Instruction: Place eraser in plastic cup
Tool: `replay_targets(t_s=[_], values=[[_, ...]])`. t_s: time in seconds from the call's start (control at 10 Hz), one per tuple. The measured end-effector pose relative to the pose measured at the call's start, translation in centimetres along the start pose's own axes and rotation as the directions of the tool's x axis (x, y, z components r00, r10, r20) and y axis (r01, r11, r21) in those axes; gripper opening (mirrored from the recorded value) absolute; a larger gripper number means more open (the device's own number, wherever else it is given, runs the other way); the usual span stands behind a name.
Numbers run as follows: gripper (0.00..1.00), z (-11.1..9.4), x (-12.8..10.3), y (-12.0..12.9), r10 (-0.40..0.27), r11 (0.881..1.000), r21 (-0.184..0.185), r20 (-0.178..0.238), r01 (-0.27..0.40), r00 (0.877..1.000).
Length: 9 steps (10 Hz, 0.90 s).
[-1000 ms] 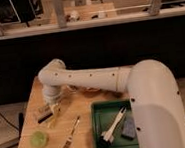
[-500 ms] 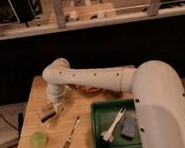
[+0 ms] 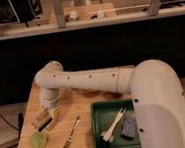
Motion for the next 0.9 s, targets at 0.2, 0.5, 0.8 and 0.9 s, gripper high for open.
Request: replay_targets(t_s=[0.2, 0.5, 0.8, 0.9], values=[[0.04, 0.7, -2.7, -0.2, -0.098, 0.995, -0.033, 0.003, 0.098, 0.995], [0.04, 2.0, -5.9, -0.8, -0.223, 0.969, -0.109, -0.018, 0.22, 0.975], [0.04, 3.1, -7.4, -1.3, -0.331, 0.932, -0.171, -0.041, 0.32, 0.943], [0.04, 3.4, -7.8, -1.5, -0.363, 0.919, -0.185, -0.056, 0.347, 0.93]])
